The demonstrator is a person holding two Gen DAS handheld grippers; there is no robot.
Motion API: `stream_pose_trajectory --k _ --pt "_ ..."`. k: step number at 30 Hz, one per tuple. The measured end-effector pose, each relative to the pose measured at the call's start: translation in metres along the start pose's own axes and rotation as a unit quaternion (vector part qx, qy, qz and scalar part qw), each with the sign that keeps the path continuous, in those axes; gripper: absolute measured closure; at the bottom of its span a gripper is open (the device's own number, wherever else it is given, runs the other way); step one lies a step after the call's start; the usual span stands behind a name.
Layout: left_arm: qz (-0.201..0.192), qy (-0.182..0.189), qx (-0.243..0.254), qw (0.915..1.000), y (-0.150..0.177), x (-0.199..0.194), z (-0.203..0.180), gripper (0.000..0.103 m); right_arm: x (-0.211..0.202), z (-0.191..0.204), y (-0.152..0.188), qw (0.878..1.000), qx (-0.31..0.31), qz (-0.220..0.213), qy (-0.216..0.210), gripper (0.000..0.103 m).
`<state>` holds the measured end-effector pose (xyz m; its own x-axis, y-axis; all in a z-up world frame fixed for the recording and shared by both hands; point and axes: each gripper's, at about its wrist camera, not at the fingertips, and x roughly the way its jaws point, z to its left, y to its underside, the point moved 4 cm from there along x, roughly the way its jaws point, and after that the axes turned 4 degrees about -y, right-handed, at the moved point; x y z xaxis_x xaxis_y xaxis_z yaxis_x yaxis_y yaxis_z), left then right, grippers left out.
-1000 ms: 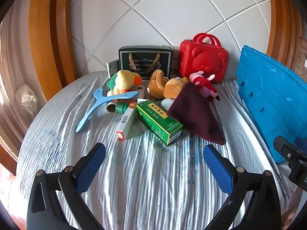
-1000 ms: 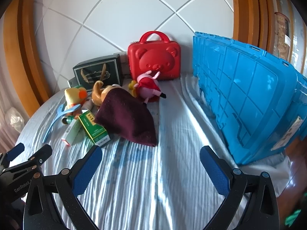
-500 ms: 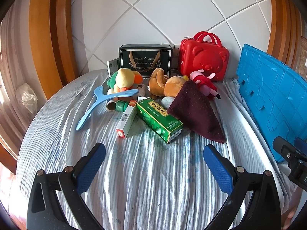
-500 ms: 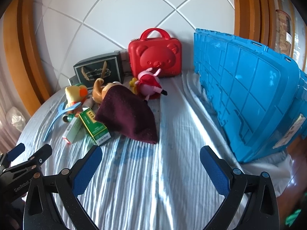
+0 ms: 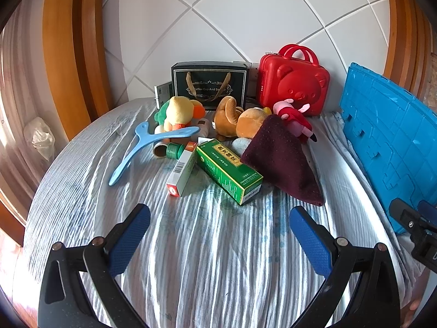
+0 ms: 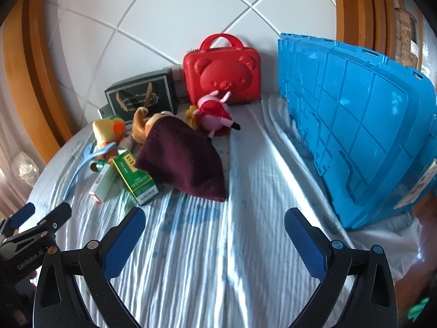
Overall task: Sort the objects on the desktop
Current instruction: 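Move both tools toward the green medicine box and maroon cloth, then grasp the green medicine box with left tool while right tool grasps the maroon cloth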
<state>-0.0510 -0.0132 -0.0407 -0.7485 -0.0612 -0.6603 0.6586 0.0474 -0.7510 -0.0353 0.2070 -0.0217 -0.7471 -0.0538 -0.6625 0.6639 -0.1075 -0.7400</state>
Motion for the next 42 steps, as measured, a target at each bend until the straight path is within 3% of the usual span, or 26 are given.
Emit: stream_pose_trajectory --k 14,20,23,33,38,42 --pt "0.027 -0.013 -0.006 0.9995 -0.005 0.032 0.001 0.000 0.028 -0.011 -0.012 0.999 -0.025 0.024 -0.001 0.000" --pt "0.073 -0.053 -0.028 0.9956 -0.005 0.078 0.030 0.000 0.064 -0.026 -0.027 0.998 -0.037 0.049 -0.003 0.000" --pt "0.102 -0.055 -0.049 0.9921 -0.006 0.106 0.037 0.000 0.089 -0.033 -0.036 0.997 -0.035 0.067 -0.007 0.000" --pt "0.149 -0.040 -0.004 0.9880 -0.042 0.199 -0.024 0.000 0.167 -0.039 -0.070 0.992 -0.041 0.110 -0.040 0.000" --pt "0.181 -0.022 0.002 0.9833 -0.043 0.238 -0.045 0.000 0.203 -0.041 -0.073 0.988 -0.043 0.137 -0.056 0.000" --pt "0.197 -0.050 0.019 0.9790 -0.049 0.261 -0.047 0.000 0.227 -0.036 -0.065 0.982 -0.041 0.169 -0.075 0.000"
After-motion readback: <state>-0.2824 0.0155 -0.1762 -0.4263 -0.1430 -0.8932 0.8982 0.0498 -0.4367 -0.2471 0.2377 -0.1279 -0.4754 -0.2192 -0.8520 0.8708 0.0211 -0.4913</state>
